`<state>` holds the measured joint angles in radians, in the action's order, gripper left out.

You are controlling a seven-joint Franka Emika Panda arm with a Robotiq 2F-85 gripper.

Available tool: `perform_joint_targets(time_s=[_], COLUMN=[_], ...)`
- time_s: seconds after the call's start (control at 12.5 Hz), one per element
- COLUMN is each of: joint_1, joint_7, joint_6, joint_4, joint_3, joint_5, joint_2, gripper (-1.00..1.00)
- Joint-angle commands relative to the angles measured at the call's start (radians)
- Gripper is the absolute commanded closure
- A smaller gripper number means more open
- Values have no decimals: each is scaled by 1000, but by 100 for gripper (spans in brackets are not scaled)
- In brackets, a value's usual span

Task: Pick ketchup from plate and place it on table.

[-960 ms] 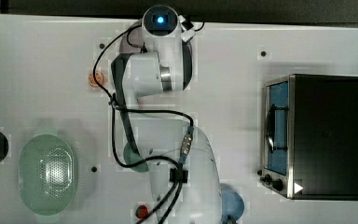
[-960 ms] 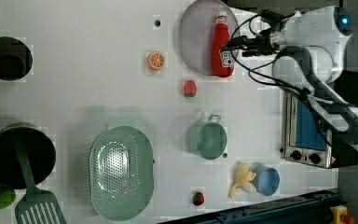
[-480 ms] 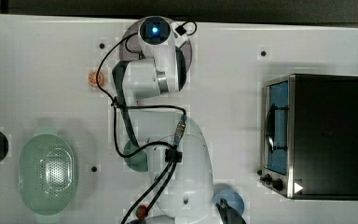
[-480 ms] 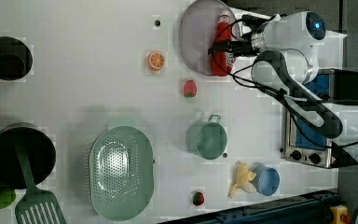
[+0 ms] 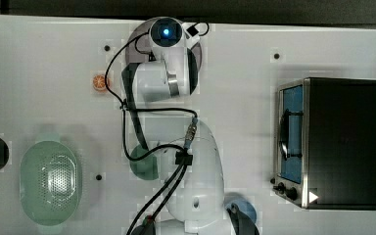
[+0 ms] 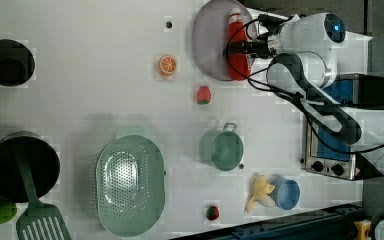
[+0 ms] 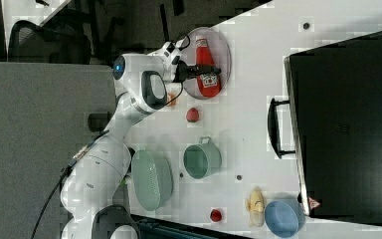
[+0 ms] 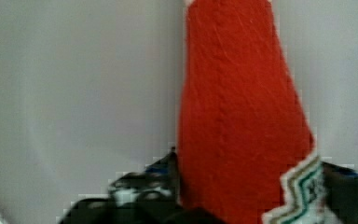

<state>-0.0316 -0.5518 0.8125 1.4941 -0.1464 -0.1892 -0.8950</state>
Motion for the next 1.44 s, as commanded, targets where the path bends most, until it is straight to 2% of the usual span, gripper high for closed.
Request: perform_joint_targets(time_s=[0.08, 0.64, 0.96, 1.2, 1.44], joint_1=[-5, -9, -31, -57, -98], joint_7=[-33, -31, -31, -30, -31], joint_6=[9, 2, -170, -243, -306], joint_4=[-30, -64, -59, -39, 78], joint_3=[-11, -16, -16, -13, -12], joint_5=[2, 19, 134, 138, 139], joint_2=[8, 57, 217, 349, 499], gripper=[-19, -18, -18, -18, -18])
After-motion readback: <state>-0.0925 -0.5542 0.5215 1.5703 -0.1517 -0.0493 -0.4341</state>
